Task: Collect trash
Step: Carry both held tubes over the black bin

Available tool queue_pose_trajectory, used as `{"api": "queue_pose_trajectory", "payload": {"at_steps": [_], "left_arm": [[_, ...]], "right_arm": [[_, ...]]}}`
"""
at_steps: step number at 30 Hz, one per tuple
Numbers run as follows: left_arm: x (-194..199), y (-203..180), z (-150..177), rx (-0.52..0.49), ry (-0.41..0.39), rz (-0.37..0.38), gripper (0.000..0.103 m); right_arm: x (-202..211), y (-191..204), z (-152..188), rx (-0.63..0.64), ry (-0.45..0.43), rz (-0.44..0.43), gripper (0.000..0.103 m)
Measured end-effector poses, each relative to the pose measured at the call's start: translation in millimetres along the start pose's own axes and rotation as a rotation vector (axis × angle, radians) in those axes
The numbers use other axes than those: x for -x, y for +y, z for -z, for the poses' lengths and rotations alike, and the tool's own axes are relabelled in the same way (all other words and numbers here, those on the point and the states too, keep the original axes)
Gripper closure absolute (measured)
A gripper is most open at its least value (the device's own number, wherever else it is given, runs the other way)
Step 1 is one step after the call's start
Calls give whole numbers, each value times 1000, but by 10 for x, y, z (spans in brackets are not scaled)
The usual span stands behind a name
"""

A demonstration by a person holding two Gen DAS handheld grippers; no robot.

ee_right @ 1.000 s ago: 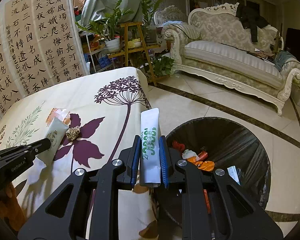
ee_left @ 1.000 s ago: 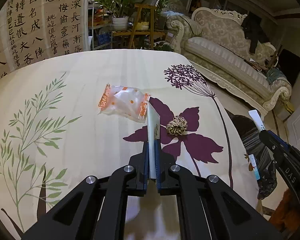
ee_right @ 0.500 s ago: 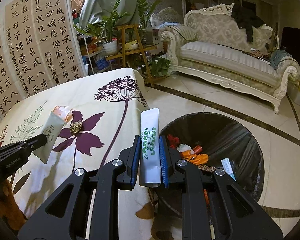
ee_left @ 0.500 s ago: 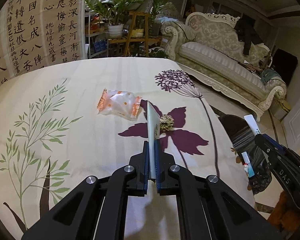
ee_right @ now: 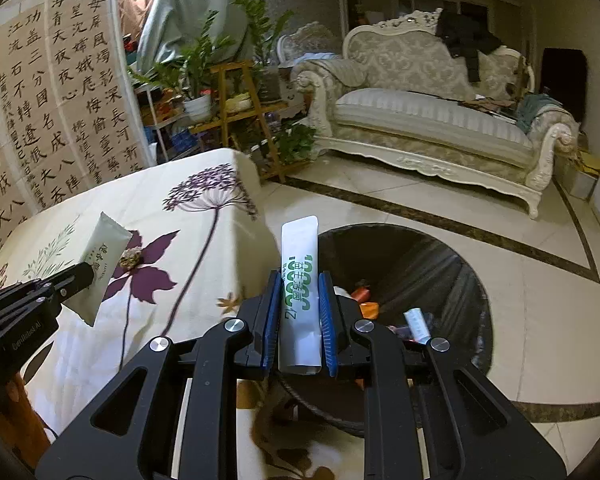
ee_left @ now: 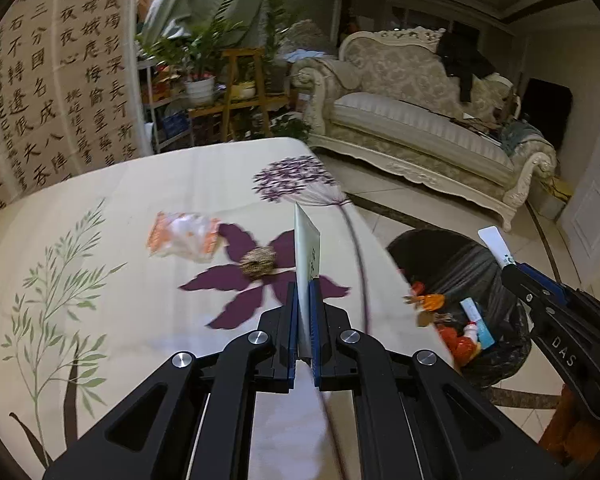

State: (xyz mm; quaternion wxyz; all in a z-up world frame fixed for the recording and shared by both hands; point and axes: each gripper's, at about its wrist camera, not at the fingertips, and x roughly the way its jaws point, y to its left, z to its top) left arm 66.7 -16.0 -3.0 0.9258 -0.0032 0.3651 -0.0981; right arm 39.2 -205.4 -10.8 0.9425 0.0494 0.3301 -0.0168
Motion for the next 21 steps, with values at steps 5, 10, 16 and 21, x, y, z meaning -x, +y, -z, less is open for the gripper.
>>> {"api": "queue_pose_trajectory", "payload": {"at_steps": [5,10,16,21], "left_arm": [[-10,-297,-29,-49,-20,25,97],[-63,-548,-66,-78,-30,55,97],[-165,-808,-94,-124,-37,83,97],[-301,-1005,-159,-159,-36,95,97]], "right_arm": [[74,-188,13,-27,-17,37,84],[112,-381,19,-52,-30,75,84],[80,-594,18,-88,-35,113,84],[17,-706,-4,-109,-35,129,84]]}}
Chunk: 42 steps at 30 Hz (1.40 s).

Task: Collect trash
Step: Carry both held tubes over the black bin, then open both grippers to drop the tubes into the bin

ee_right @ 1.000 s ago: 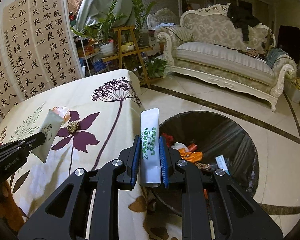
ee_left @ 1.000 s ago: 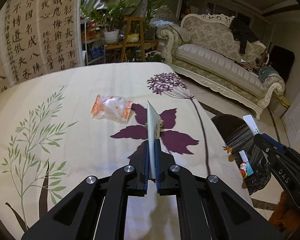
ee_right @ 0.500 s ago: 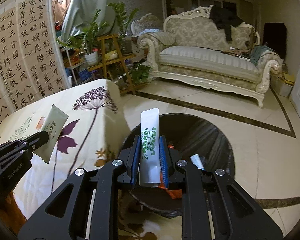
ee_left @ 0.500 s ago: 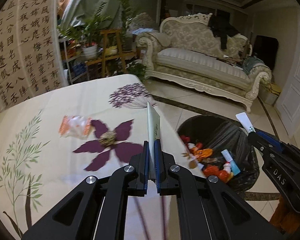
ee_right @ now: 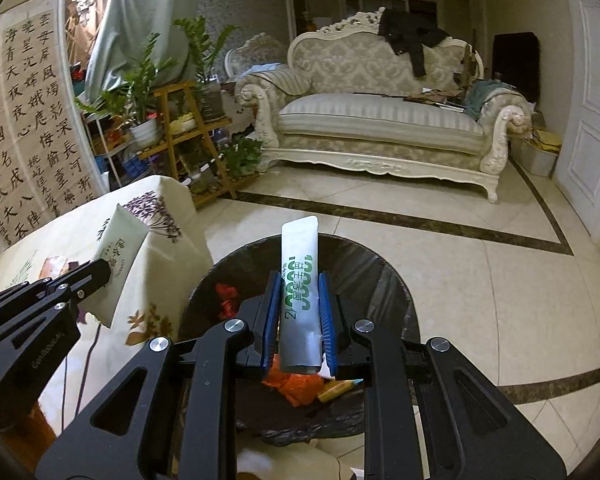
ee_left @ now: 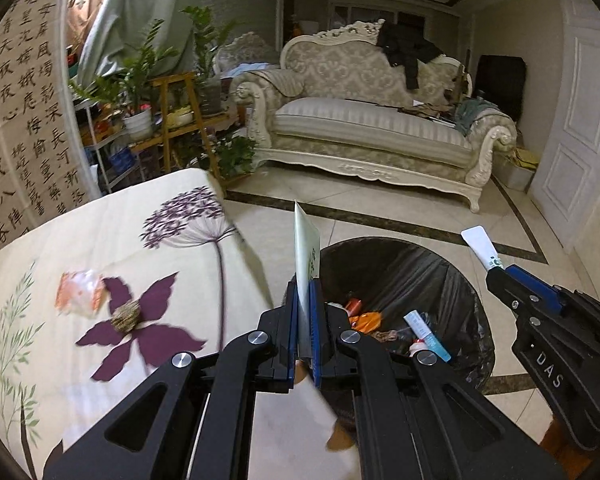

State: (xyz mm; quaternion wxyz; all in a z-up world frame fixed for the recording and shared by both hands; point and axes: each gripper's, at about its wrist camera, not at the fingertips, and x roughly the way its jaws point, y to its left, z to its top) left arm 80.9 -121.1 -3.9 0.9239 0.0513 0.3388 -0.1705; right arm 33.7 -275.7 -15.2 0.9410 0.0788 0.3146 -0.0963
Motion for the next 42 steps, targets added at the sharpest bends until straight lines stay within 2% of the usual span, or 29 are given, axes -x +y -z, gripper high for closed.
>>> {"api": "queue_pose_trajectory", "payload": {"at_steps": [14,27,32,36,38,39,42], "left_arm": [[-469,-250,-108,-63,49,-10,97],[-690,-355,-157,-103,79,-15,95],[-732,-358,-159,-101,100,-12,83],[-733,-349,-164,-98,91,-19,56],[-717,-345,-161,-94,81,-23,51],[-708,-340,-161,-93,77,-25,47],[-684,-333,-162,-93,66,-31,38]], "right_arm": [[-302,-170,-64,-37,22,16,84],[-536,-292,-80,-58,51,16,84],[-580,-294,-99,-62,61,16,83],[-573,-322,-97,-72,58,21,82],[-559,-337,-93,-77,57,24,76],[-544,-343,-91,-79,52,29,69],[-522,-356,-89,-81,47,38,67]]}}
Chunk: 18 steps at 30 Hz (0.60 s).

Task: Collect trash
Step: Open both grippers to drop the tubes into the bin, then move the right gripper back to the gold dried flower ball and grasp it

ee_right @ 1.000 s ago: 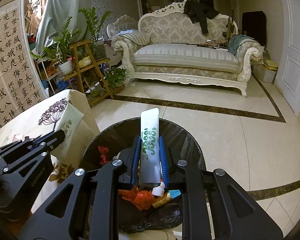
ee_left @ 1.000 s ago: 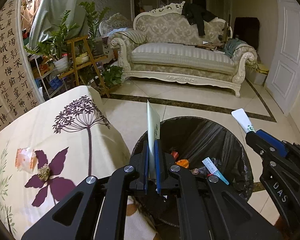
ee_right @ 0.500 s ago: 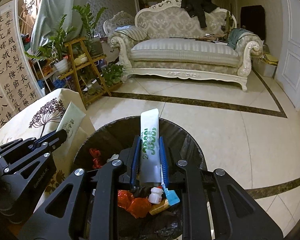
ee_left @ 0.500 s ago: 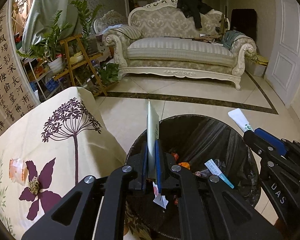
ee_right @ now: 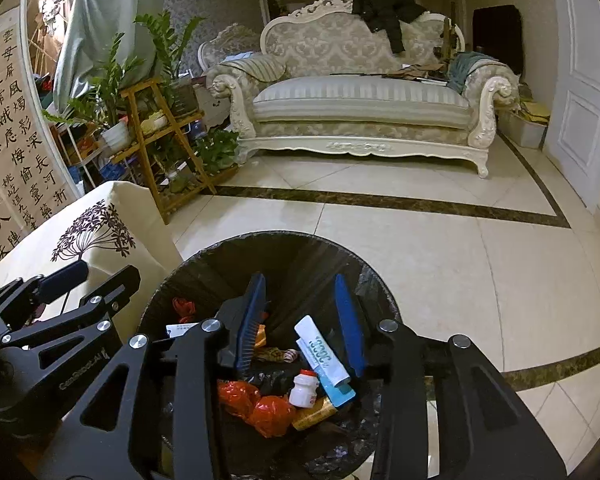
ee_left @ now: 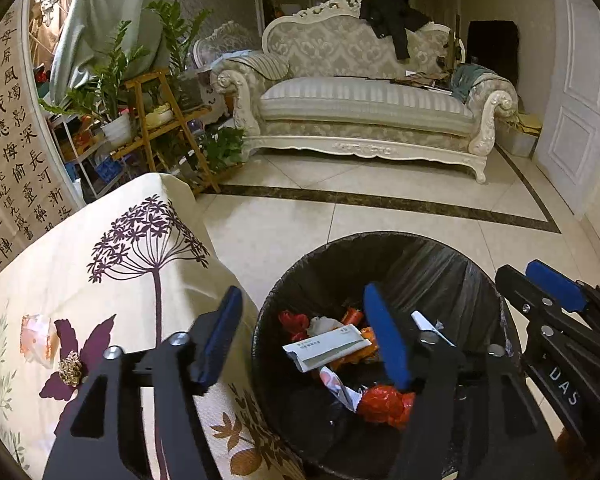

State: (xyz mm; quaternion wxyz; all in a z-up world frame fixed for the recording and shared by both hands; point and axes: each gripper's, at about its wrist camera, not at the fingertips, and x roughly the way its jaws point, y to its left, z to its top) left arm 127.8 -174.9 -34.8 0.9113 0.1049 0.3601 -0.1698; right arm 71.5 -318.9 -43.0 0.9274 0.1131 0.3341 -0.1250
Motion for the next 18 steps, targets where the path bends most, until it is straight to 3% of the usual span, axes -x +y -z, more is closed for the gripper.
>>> {"api": "queue_pose_trajectory", "payload": {"at_steps": [9,18], "left_arm": [[148,143,39,5,-21,-73,26],[442,654,289,96,-18,-112,24]], "right_arm": [[95,-29,7,-16,-11,33,37],[191,271,64,18,-10,9,23]]}}
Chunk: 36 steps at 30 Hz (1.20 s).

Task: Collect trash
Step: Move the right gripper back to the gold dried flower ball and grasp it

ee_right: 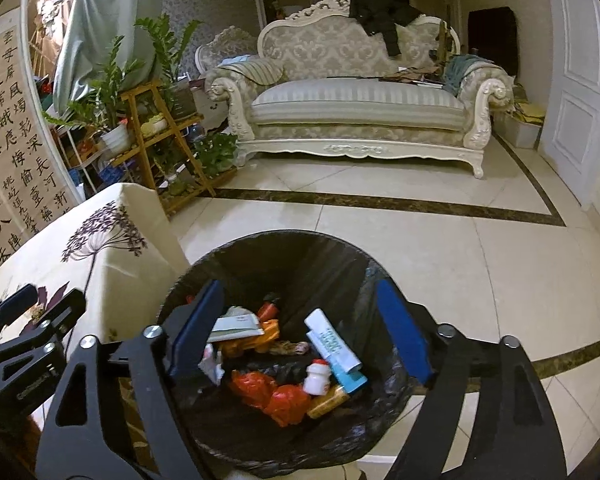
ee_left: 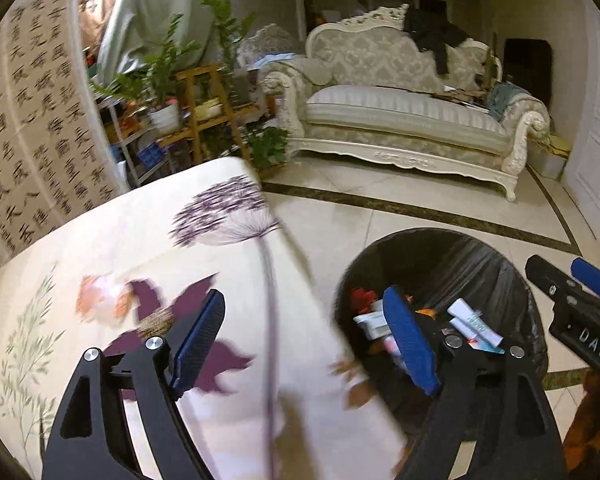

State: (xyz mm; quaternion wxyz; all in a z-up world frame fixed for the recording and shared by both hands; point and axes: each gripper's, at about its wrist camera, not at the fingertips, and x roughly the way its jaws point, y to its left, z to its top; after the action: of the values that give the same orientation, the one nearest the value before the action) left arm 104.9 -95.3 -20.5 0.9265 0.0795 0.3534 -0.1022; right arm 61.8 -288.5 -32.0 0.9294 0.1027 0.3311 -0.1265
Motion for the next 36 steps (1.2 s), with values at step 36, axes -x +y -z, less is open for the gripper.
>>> {"api": "queue_pose_trajectory", "payload": {"at_steps": [36], "left_arm": [[520,2401,795,345,50,-320,21]], "right_arm": [[-205,2644,366,371,186,-324,55]]}}
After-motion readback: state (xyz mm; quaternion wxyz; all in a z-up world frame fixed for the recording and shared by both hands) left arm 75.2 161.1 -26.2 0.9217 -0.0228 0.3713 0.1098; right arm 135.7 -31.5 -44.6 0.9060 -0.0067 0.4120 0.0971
